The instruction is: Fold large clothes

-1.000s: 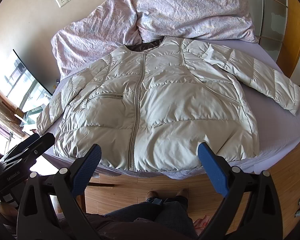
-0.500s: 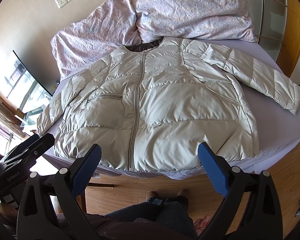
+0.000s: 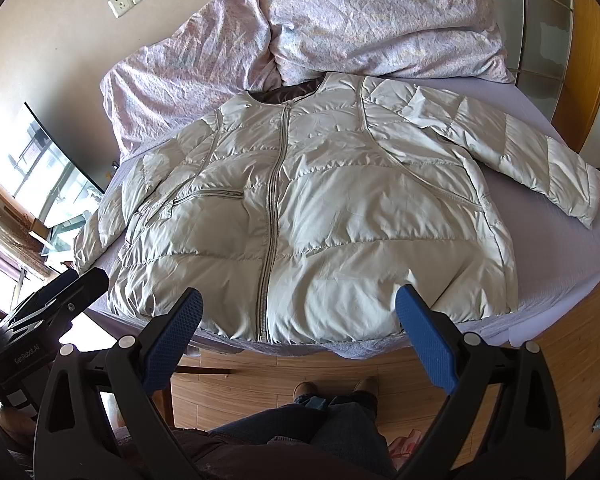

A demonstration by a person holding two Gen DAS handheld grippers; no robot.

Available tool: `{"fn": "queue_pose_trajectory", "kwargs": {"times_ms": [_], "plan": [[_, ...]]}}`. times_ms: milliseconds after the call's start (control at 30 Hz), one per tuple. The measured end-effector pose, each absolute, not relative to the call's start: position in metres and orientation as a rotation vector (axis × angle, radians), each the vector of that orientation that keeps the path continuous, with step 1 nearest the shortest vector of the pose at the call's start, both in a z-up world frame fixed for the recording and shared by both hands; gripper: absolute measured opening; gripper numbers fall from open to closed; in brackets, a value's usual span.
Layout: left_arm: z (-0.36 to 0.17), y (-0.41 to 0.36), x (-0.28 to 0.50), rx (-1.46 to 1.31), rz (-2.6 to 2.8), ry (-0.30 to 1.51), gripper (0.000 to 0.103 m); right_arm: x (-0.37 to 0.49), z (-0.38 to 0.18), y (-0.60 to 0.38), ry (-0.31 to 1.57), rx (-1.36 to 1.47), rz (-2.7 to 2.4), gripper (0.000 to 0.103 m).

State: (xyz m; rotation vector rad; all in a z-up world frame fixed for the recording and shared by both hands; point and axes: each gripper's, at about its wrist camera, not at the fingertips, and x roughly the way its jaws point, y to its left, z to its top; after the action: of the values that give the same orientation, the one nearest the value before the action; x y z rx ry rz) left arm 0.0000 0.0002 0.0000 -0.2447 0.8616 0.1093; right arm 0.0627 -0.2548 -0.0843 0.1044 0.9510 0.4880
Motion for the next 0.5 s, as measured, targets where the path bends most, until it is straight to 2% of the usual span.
{"fn": "queue_pose_trajectory", "kwargs": {"times_ms": [500], "plan": [[-0.0001, 0.0001, 0.0000, -0.244, 0.110, 0.863, 0.101, 0.0650, -0.0854, -0.2529, 0.953, 0.106, 0.488, 0.099]]}}
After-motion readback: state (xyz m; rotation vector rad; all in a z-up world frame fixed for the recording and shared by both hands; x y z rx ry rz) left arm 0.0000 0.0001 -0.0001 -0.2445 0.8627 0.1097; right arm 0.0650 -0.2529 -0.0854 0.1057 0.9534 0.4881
